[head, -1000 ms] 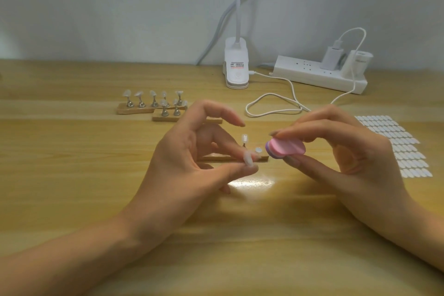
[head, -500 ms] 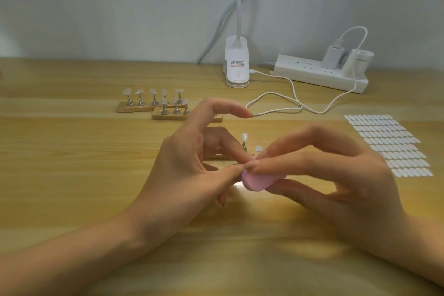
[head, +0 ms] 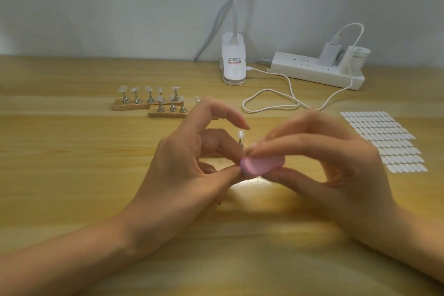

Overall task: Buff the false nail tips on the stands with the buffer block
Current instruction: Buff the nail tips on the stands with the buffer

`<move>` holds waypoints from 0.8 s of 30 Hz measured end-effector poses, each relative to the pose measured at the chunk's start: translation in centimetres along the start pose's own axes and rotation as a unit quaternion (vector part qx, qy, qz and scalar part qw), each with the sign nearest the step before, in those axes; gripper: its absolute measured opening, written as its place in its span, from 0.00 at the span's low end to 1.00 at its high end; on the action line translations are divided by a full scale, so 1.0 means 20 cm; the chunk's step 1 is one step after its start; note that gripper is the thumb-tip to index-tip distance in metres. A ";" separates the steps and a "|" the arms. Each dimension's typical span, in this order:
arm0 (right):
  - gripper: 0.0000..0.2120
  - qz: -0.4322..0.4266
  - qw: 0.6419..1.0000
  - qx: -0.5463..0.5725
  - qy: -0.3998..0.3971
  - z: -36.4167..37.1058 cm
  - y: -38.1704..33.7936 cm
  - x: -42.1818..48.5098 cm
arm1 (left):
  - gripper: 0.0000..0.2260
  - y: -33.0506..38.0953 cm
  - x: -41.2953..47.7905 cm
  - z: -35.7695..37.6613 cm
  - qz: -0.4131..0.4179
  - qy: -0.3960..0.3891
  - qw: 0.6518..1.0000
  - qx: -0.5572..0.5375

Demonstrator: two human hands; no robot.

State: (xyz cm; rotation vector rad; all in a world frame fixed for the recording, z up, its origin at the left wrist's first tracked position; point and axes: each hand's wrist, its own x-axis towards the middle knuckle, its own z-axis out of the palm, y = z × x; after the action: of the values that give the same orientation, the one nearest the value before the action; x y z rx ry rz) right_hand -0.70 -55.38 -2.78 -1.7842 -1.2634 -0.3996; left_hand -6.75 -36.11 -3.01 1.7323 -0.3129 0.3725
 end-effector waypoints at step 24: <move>0.10 0.019 0.999 0.005 0.024 -0.04 0.02 0.00 | 0.18 0.02 -0.02 0.01 0.016 -0.010 0.999 0.047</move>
State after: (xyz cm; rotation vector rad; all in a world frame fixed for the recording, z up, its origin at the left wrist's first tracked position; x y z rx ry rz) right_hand -0.22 -56.05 -2.63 -1.7770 -1.1930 -0.4114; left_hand -7.22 -36.35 -2.93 1.8266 -0.3431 0.3985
